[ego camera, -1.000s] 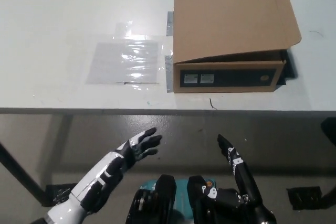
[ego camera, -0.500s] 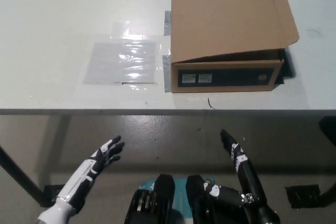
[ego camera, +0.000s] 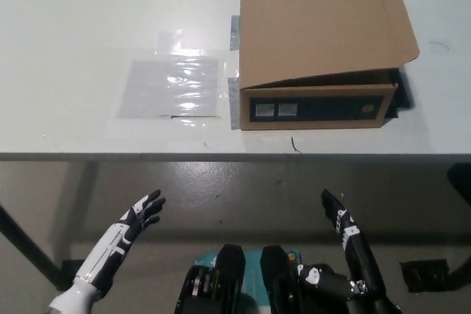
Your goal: A small storge box is placed at the center of the table and the robot uses its left hand to push the lid and close it
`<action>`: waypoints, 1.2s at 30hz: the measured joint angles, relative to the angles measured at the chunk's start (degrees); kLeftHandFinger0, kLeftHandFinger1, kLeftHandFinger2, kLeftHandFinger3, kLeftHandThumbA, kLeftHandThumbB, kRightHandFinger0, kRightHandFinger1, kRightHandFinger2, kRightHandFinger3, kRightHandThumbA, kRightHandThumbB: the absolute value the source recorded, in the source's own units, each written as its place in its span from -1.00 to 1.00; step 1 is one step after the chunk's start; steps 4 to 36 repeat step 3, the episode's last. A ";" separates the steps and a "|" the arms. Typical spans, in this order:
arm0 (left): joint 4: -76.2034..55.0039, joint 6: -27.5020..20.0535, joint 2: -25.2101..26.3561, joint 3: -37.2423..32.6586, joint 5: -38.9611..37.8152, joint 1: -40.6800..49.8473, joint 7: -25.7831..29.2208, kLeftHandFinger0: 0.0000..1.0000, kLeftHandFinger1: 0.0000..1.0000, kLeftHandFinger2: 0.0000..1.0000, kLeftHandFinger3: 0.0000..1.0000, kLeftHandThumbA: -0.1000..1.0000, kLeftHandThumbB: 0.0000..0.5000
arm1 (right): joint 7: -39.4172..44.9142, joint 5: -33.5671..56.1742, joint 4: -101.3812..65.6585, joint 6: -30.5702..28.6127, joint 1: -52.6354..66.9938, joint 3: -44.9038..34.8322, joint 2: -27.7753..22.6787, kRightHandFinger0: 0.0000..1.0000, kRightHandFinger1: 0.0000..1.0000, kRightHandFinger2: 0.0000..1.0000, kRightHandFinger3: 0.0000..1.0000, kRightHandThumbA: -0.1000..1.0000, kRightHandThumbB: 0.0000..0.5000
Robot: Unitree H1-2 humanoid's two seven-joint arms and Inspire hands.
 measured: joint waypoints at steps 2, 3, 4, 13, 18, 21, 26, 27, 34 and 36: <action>0.17 -0.08 -0.01 0.03 -0.06 -0.17 -0.01 1.00 1.00 1.00 1.00 1.00 -0.03 | 0.00 0.06 0.44 0.00 -0.07 -0.07 0.00 1.00 1.00 1.00 1.00 1.00 0.48; 0.25 -0.12 -0.02 0.07 -0.14 -0.27 -0.01 1.00 1.00 1.00 1.00 1.00 -0.04 | 0.00 0.10 0.53 0.00 -0.09 -0.11 -0.01 1.00 1.00 1.00 1.00 1.00 0.47; 0.25 -0.12 -0.02 0.07 -0.14 -0.27 -0.01 1.00 1.00 1.00 1.00 1.00 -0.04 | 0.00 0.10 0.53 0.00 -0.09 -0.11 -0.01 1.00 1.00 1.00 1.00 1.00 0.47; 0.25 -0.12 -0.02 0.07 -0.14 -0.27 -0.01 1.00 1.00 1.00 1.00 1.00 -0.04 | 0.00 0.10 0.53 0.00 -0.09 -0.11 -0.01 1.00 1.00 1.00 1.00 1.00 0.47; 0.25 -0.12 -0.02 0.07 -0.14 -0.27 -0.01 1.00 1.00 1.00 1.00 1.00 -0.04 | 0.00 0.10 0.53 0.00 -0.09 -0.11 -0.01 1.00 1.00 1.00 1.00 1.00 0.47; 0.25 -0.12 -0.02 0.07 -0.14 -0.27 -0.01 1.00 1.00 1.00 1.00 1.00 -0.04 | 0.00 0.10 0.53 0.00 -0.09 -0.11 -0.01 1.00 1.00 1.00 1.00 1.00 0.47; 0.25 -0.12 -0.02 0.07 -0.14 -0.27 -0.01 1.00 1.00 1.00 1.00 1.00 -0.04 | 0.00 0.10 0.53 0.00 -0.09 -0.11 -0.01 1.00 1.00 1.00 1.00 1.00 0.47; 0.25 -0.12 -0.02 0.07 -0.14 -0.27 -0.01 1.00 1.00 1.00 1.00 1.00 -0.04 | 0.00 0.10 0.53 0.00 -0.09 -0.11 -0.01 1.00 1.00 1.00 1.00 1.00 0.47; 0.25 -0.12 -0.02 0.07 -0.14 -0.27 -0.01 1.00 1.00 1.00 1.00 1.00 -0.04 | 0.00 0.10 0.53 0.00 -0.09 -0.11 -0.01 1.00 1.00 1.00 1.00 1.00 0.47; 0.25 -0.12 -0.02 0.07 -0.14 -0.27 -0.01 1.00 1.00 1.00 1.00 1.00 -0.04 | 0.00 0.10 0.53 0.00 -0.09 -0.11 -0.01 1.00 1.00 1.00 1.00 1.00 0.47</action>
